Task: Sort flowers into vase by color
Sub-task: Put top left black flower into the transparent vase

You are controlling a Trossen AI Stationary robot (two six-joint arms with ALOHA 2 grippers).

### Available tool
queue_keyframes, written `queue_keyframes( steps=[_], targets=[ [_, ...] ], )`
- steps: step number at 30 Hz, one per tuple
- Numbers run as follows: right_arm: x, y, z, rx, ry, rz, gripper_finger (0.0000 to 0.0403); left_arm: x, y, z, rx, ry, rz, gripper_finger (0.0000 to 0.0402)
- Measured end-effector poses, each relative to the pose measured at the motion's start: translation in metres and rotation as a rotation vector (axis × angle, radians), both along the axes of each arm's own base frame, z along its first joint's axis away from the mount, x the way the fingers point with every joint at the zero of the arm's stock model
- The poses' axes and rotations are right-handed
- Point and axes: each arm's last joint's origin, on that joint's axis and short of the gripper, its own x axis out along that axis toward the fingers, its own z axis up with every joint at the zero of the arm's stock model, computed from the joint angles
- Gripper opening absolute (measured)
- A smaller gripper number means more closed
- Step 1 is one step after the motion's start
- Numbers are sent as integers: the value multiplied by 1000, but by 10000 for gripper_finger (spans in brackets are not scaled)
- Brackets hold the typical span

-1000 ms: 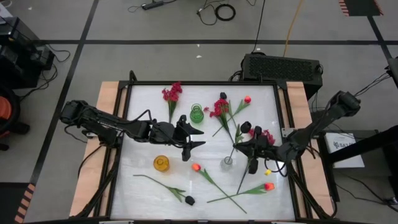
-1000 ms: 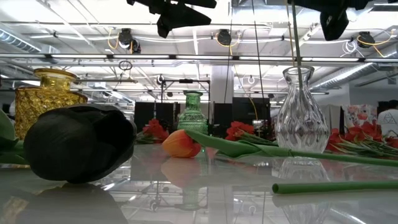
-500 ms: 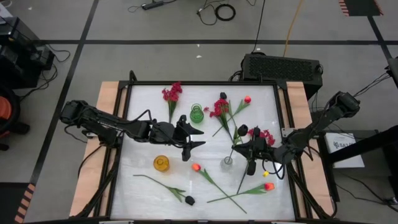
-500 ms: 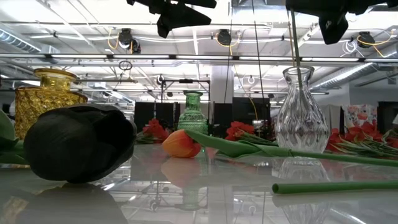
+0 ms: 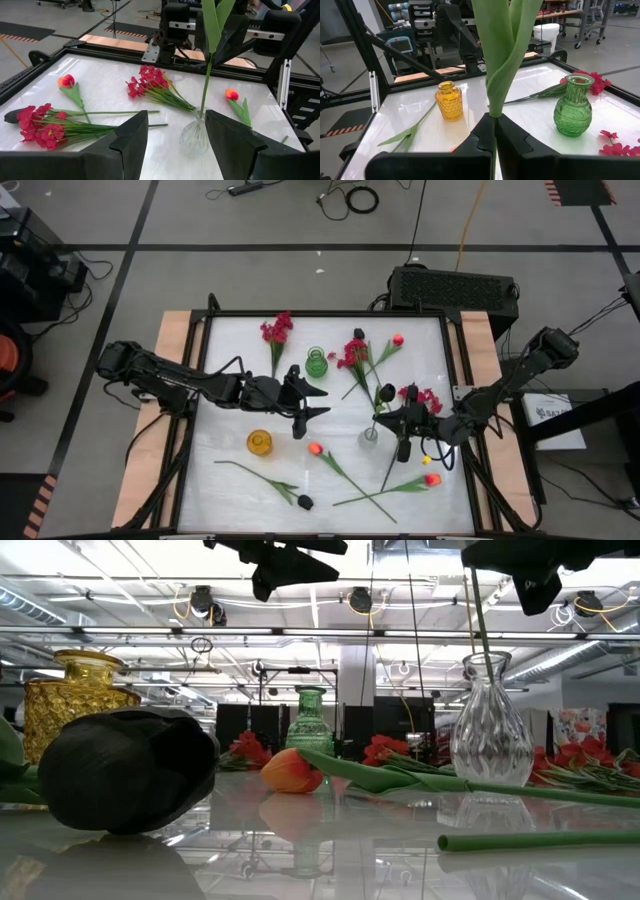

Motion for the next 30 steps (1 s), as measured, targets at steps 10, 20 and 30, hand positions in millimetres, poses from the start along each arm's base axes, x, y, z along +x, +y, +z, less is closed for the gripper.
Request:
queue_keyframes(
  steps=[10,20,30],
  targets=[
    [0,0,-1,-6,9,4,0,0,0,0,-2,2,1,205],
    [0,0,-2,-13,16,4,0,1,0,4,-9,-43,0,206],
    [-1,0,-3,-20,33,3,6,1,0,4,-6,-37,0,206]
  ],
)
